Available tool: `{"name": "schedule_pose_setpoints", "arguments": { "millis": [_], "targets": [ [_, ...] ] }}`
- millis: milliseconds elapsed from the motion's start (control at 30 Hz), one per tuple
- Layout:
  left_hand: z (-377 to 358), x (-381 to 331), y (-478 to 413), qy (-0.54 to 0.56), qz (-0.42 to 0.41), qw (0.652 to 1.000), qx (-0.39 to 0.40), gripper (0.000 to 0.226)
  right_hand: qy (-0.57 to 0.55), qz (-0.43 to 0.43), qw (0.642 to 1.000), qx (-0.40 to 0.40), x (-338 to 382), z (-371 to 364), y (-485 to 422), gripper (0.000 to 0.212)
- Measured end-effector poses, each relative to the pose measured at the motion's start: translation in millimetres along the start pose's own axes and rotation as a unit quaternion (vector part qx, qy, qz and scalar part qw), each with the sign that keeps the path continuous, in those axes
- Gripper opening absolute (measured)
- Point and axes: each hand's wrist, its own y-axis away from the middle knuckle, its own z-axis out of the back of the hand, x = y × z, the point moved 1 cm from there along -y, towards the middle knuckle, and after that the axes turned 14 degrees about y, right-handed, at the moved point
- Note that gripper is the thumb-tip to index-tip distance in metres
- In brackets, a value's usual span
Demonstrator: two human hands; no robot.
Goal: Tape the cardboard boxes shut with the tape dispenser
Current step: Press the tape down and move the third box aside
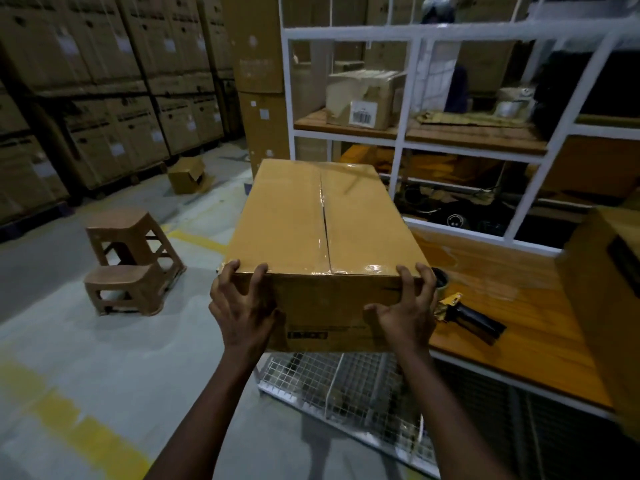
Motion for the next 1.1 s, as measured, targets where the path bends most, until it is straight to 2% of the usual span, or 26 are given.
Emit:
{"name": "schedule_pose_setpoints", "arguments": {
  "millis": [167,267,533,767,867,967,1033,1100],
  "targets": [
    [20,-81,24,0.005,-0.025,0.999,-0.041,0.097,-0.013,0.045,0.997,-0.053,-38,78,-9,0.098],
    [24,-137,30,0.019,-0.053,0.997,-0.057,0.094,-0.011,0.059,0.993,-0.098,-68,134,-19,0.096],
    [-1,-303,33,0.101,-0.133,0.985,-0.053,0.092,0.058,0.009,0.977,-0.205,-179,292,-33,0.09],
    [-48,-437,38,0.212,-0.214,0.954,0.008,0.095,0.139,-0.089,0.948,-0.271,-273,413,-21,0.091],
    [-75,-486,46,0.243,-0.247,0.937,0.032,0.089,0.166,-0.125,0.932,-0.298,-311,450,-10,0.091],
    [-104,-532,55,0.249,-0.267,0.929,0.058,0.095,0.185,-0.169,0.915,-0.317,-348,473,-6,0.092],
    [-125,-559,63,0.236,-0.266,0.93,0.091,0.099,0.193,-0.211,0.909,-0.304,-372,476,-7,0.093],
    [-150,-576,79,0.213,-0.266,0.929,0.142,0.098,0.204,-0.263,0.912,-0.24,-398,469,-8,0.094]
  ]
}}
